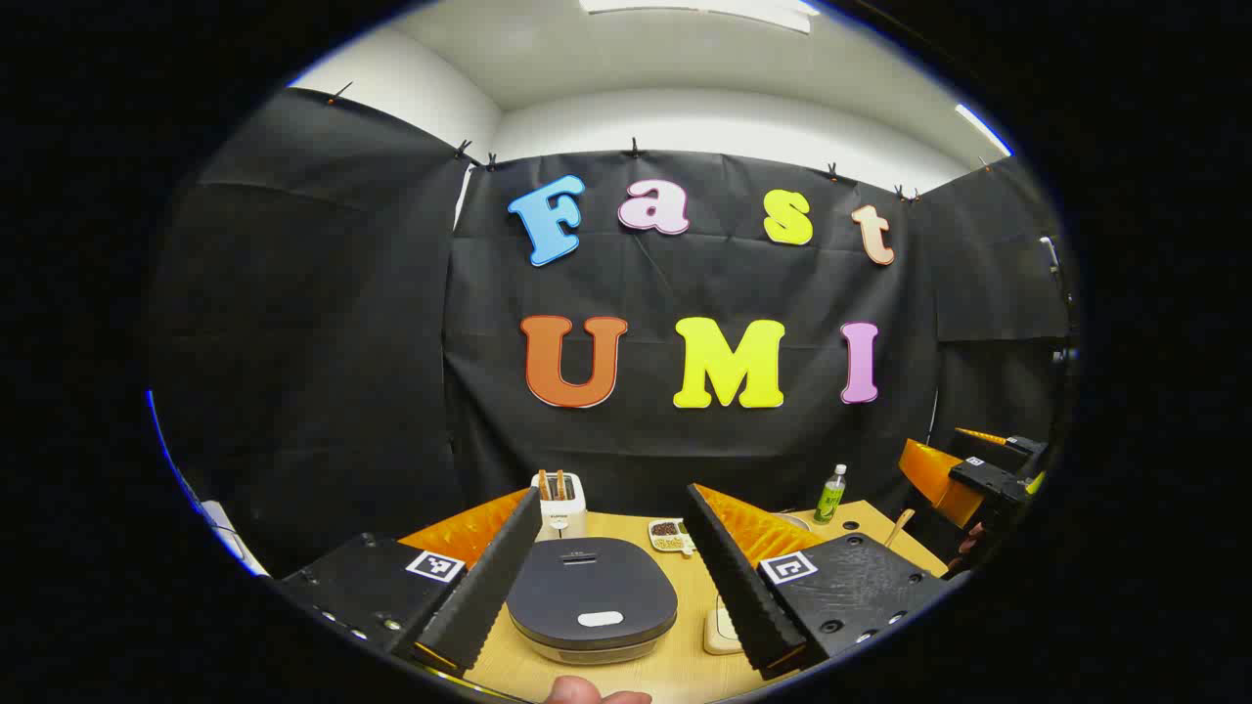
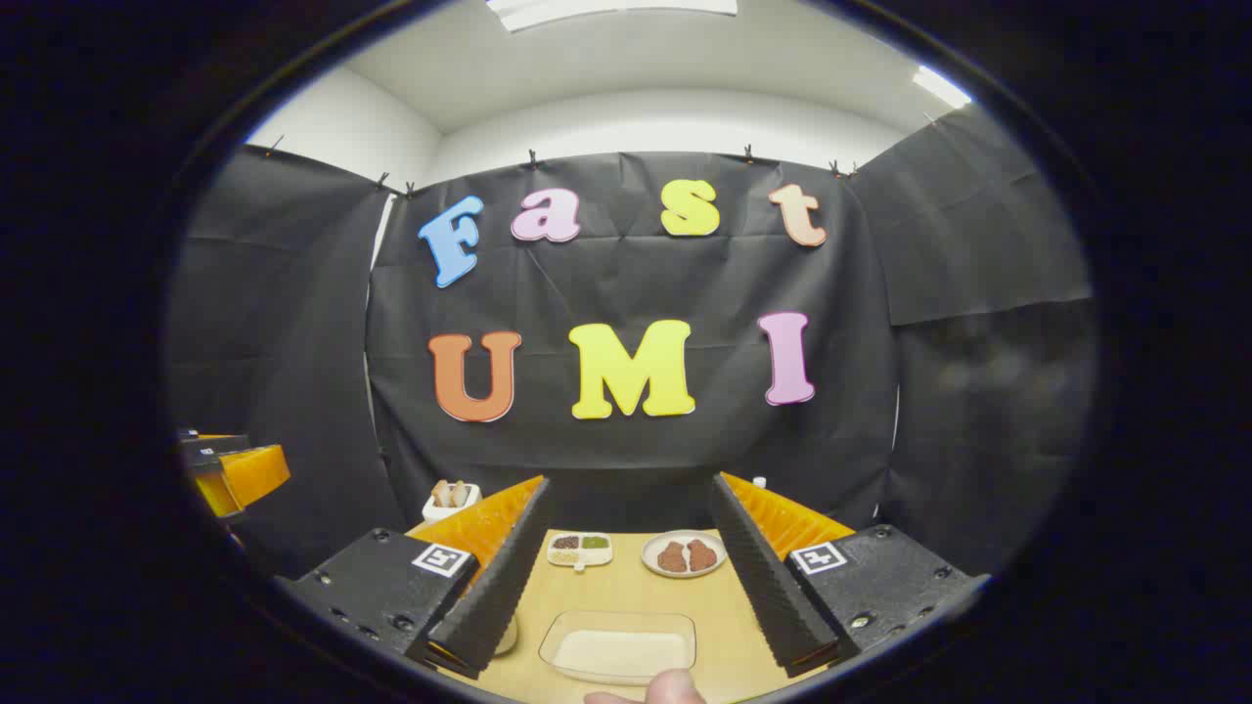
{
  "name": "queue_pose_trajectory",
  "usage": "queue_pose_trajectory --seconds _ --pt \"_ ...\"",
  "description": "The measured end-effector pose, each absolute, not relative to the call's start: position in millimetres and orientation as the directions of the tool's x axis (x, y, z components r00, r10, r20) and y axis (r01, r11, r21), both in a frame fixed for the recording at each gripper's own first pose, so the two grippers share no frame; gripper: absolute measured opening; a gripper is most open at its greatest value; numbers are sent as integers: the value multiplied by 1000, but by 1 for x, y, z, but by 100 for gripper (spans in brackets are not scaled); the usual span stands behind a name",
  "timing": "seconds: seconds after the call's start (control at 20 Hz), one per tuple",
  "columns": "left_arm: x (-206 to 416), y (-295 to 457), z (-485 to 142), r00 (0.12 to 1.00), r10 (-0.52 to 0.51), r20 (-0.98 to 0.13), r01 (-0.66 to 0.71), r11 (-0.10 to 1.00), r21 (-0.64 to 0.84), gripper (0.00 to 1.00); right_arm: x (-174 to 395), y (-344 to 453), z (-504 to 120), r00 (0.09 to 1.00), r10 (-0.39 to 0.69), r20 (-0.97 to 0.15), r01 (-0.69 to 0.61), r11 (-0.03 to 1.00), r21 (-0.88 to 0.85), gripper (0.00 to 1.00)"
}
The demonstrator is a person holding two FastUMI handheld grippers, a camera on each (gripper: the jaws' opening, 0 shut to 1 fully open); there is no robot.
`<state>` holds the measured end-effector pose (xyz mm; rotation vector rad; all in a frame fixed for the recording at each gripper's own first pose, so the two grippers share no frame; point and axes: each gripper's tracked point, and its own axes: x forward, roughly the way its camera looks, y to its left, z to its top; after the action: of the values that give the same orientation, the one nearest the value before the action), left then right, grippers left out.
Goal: Close the left gripper, press the button to open the rice cooker; take a wooden spoon from the chopstick holder with the right hand, scoop a spoonful of rice and pour it into the rice cooker, then put the wooden spoon back into the chopstick holder.
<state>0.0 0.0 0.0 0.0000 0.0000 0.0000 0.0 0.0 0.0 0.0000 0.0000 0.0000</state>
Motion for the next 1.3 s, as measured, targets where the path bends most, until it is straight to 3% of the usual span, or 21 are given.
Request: queue_pose_trajectory --seconds 0.95,1.3 --pt "-9 -4 -12 998 5 -55 -6 1000 -13 94 -12 -10 0 1000 -1 4 1 1000 -10 100" --pt "0 0 -40 987 30 -161 -34 999 -23 94 2 -21 -13 1000 -3 -31 2 1000 -19 100"
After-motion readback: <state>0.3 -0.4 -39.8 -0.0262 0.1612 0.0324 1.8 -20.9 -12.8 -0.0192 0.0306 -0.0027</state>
